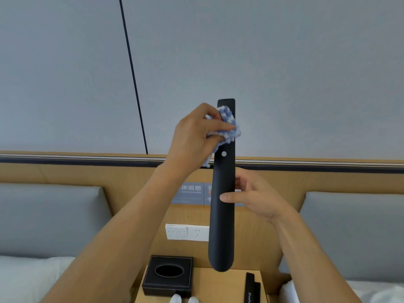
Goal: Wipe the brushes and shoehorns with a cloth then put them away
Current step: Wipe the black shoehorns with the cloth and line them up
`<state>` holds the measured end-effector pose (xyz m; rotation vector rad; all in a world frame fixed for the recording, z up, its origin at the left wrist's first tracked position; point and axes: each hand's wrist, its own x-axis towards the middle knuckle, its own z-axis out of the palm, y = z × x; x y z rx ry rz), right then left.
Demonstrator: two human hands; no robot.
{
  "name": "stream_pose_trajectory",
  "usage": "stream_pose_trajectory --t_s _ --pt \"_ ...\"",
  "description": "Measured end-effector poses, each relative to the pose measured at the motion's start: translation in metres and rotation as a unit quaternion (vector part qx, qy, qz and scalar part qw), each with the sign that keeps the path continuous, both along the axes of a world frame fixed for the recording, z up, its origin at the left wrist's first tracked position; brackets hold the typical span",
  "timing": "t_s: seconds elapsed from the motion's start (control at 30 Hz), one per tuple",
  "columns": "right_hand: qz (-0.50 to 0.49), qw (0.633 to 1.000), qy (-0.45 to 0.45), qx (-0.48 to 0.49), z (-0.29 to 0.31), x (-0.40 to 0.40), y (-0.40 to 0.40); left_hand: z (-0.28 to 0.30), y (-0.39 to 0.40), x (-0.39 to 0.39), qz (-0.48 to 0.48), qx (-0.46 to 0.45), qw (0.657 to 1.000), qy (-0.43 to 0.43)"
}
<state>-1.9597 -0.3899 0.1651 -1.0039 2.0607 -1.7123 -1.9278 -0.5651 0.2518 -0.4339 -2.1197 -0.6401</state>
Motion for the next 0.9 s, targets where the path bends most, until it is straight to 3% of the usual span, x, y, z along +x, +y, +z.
stream_pose_trajectory --t_s 0.33,0.63,0.9 --pt "0.026 0.999 -0.024 0.013 0.005 0.004 0.003 0.034 0.000 -0.015 0.046 0.017 0.998 0.037" --pt "-0.005 0.997 -0.075 -0.022 -0.016 0.001 0.018 -0.048 0.024 0.007 -0.038 -0.006 0.998 -0.049" --pt "-0.023 0.989 -0.140 -0.040 -0.058 0.007 0.031 -0.098 0.021 0.017 -0.102 -0.087 0.980 -0.149"
